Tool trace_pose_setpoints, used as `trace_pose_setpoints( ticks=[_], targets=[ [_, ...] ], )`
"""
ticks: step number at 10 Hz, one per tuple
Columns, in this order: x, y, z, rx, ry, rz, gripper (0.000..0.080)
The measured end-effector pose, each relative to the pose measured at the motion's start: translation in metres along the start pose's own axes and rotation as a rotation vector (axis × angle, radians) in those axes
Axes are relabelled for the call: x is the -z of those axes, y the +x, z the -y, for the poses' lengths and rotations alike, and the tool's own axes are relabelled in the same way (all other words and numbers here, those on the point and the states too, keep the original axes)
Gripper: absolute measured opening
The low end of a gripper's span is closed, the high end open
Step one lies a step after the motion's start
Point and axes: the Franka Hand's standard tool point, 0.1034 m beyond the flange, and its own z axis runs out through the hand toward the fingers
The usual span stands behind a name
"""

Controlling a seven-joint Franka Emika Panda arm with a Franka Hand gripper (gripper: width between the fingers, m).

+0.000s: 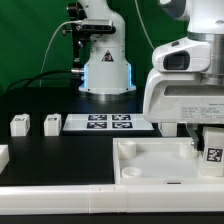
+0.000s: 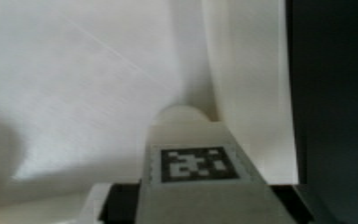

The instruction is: Assemble one leg

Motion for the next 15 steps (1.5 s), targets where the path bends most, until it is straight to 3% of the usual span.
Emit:
trace_pose_setpoints(
  ticks=[10, 12, 15],
  targets=[
    [0.0012, -0.0022, 0.0059, -1.187, 0.000, -0.011, 0.0292],
    [0.0023, -0.0009, 0.0063, -1.345, 0.005, -0.020, 0.0292],
    [0.0023, -0.0004, 0.0056, -1.309, 0.007, -0.018, 0.0292]
  ],
)
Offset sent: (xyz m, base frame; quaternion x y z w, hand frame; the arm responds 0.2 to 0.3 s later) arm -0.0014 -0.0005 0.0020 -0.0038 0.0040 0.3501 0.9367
